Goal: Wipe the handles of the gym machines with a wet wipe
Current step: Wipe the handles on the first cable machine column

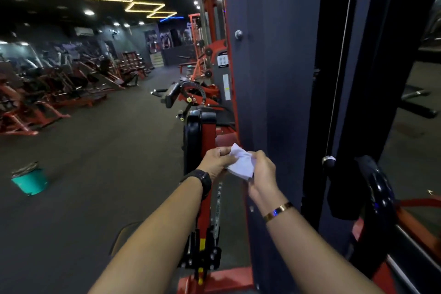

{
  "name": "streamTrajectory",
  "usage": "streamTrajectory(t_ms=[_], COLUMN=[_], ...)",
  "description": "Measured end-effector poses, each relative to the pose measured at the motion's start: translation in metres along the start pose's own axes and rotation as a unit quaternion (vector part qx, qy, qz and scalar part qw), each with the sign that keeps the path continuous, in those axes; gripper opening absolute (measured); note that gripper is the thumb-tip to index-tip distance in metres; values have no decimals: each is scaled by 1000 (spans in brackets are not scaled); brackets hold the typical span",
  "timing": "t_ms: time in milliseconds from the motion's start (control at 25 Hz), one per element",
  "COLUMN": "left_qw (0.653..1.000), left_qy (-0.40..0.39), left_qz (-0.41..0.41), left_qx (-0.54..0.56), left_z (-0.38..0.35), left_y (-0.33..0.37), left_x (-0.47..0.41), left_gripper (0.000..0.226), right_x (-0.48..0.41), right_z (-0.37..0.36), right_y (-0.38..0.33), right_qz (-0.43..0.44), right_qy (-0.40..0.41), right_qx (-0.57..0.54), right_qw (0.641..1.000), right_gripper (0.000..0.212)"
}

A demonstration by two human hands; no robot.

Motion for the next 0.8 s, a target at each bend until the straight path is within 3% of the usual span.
streamTrajectory(t_ms=[160, 280, 480, 600, 720, 800], left_qw=[999, 992, 971, 955, 935, 917], left_qy=[-23, -90, -214, -283, -345, -387], left_qz=[35, 43, 47, 29, 20, 20], left_qx=[17, 71, 96, 84, 80, 89], left_z=[-25, -53, -96, -128, -164, -186], left_y=[-2, -9, -32, -35, -33, -34], left_x=[-52, -94, -138, -143, -134, -131], left_gripper=[16, 14, 15, 12, 15, 16], right_x=[-40, -61, -68, -60, -51, -46], right_z=[16, 33, 59, 70, 81, 90], right_y=[-15, -34, -37, -32, -34, -42], right_qz=[54, 112, 192, 253, 272, 278], right_qy=[99, 186, 309, 315, 325, 382], right_qx=[-12, -46, -67, -44, -51, -33], right_qw=[994, 975, 929, 914, 904, 881], right_gripper=[27, 31, 21, 5, 21, 15])
Point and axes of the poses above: each hand's wrist, its own x-axis away from the middle knuckle, its own z-axis out of the back of the hand, y = z × x, the point moved 6 cm from there along -x, towards the middle knuckle, and after that the axes turned 7 degrees about -x, right-handed, at the moved point
